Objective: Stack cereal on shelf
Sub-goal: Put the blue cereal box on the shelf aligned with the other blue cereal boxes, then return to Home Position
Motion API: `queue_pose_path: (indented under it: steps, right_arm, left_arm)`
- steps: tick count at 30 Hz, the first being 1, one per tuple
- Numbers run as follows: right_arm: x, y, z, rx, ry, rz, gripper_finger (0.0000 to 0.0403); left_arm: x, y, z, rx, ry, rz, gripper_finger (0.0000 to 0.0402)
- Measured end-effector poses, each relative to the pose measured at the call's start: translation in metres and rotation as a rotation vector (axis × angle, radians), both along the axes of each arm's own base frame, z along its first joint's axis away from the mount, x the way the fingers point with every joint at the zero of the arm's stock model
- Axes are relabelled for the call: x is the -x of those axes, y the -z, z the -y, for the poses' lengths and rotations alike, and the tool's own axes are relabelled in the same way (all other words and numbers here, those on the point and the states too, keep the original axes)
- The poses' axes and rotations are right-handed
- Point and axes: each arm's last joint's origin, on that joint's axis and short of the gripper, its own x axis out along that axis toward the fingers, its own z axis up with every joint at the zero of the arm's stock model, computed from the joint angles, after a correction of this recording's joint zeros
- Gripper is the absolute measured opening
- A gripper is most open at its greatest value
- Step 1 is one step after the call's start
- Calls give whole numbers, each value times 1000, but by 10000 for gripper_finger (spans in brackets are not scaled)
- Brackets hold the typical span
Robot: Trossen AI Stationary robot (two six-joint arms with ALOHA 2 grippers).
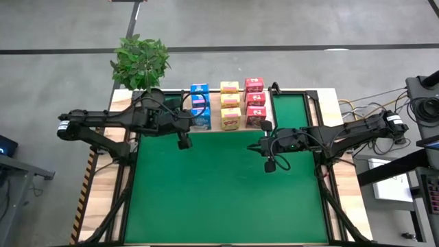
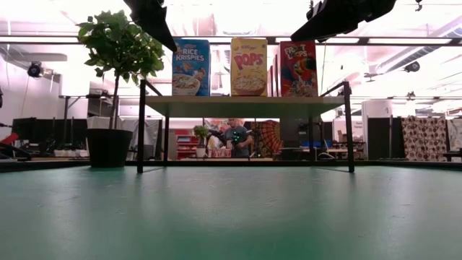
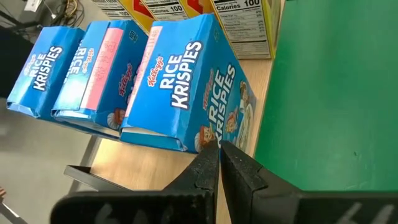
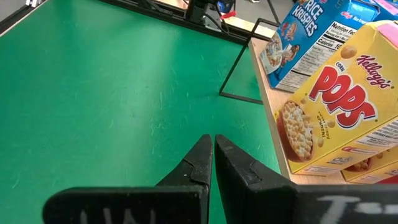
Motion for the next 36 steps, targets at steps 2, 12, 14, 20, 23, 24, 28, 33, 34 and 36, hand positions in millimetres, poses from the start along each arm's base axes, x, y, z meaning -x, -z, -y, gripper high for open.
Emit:
queue_pose_path:
  steps: [2,12,14,20,23,24,28,33,34,36]
  right_arm:
    - [0,0,0,0,0,0,9]
    - [0,0,0,6,-2,0,9]
    - [0,0,0,6,-3,0,9]
    - [0,0,0,8,-4,0,9]
    - [0,0,0,35,-17,-3,9]
    - [0,0,0,47,-23,-4,9]
    - [1,3,0,83,-49,-15,9]
    - [2,4,-1,106,-110,3,9]
    - [2,4,-1,108,-116,7,9]
    - [2,5,-1,117,-120,3,9]
  left_arm:
    - [0,0,0,2,-2,2,0]
    - [0,0,0,17,4,2,0]
    - [0,0,0,18,4,2,0]
    - [0,0,1,18,8,2,0]
    - [0,0,4,19,19,-1,0]
    - [0,0,5,18,27,-2,0]
    - [4,-3,15,-5,96,-9,0]
    - [10,-3,29,-24,191,30,0]
    - [12,-1,32,-22,225,48,0]
    - [18,5,36,-11,306,86,0]
